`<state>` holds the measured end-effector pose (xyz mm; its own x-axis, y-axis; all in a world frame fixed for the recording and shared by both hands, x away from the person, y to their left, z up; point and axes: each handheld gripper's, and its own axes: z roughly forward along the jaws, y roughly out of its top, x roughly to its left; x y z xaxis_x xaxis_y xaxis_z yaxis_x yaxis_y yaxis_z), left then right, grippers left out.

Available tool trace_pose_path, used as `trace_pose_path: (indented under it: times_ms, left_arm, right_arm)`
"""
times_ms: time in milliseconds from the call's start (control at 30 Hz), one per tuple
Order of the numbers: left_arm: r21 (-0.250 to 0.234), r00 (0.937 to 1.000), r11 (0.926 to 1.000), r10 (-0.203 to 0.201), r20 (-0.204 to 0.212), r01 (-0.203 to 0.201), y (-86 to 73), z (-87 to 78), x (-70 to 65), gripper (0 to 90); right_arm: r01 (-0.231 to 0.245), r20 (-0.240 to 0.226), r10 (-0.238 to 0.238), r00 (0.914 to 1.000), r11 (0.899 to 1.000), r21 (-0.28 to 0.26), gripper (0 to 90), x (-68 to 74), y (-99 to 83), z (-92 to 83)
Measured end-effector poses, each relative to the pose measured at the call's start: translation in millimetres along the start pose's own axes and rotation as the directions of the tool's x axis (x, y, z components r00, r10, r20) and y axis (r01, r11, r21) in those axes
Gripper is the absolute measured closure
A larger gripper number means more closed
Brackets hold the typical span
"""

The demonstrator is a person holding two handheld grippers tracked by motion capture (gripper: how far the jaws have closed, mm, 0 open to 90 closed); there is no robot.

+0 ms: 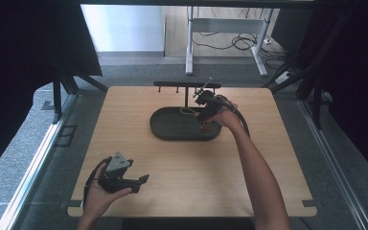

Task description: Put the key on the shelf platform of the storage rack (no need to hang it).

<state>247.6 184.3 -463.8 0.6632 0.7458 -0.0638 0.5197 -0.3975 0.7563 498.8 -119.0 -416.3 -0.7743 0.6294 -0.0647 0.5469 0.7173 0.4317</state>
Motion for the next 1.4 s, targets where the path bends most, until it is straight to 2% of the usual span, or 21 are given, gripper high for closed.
trace_pose_path:
  times_ms: [333,567,667,867,1167,1400]
  left_arm:
    - [-0.003,1.0,1.0,-0.003,-0.001,0.003,-0.4,0.2,0.5,20.5]
    - [0.003,1.0,1.0,0.0,0.0,0.0,-0.4,0.9,0.5,20.5]
    - [0.004,1.0,1.0,0.0,-0.001,0.0,-0.5,1.2,0.5,20.5]
    - [0.005,1.0,1.0,0.0,-0.001,0.0,-0.6,2.1,0.4,20.5]
    - [0.003,1.0,1.0,-0.005,-0.003,0.005,-1.1,1.7,1.7,20.5]
    - [0.008,1.0,1.0,-0.001,0.0,0.001,-0.9,2.6,0.9,20.5]
  right_arm:
    - [-0.028,-0.003,0.028,0.9996,1.0,0.002,66.5,-4.5,-11.6,18.2]
    - [-0.03,-0.008,0.03,0.9995,1.0,0.001,66.4,-4.6,-15.8,24.3]
    - [-0.031,-0.003,0.031,0.9995,0.999,0.022,66.3,-3.5,-17.4,28.8]
    - [-0.02,-0.01,0.02,0.9997,0.999,0.027,65.9,-2.5,-19.1,34.4]
    - [-0.022,-0.015,0.023,0.9996,0.999,0.025,63.4,-1.9,-21.5,38.3]
    - [-0.029,-0.007,0.029,0.9996,1.0,0.011,60.2,-1.3,-23.5,31.8]
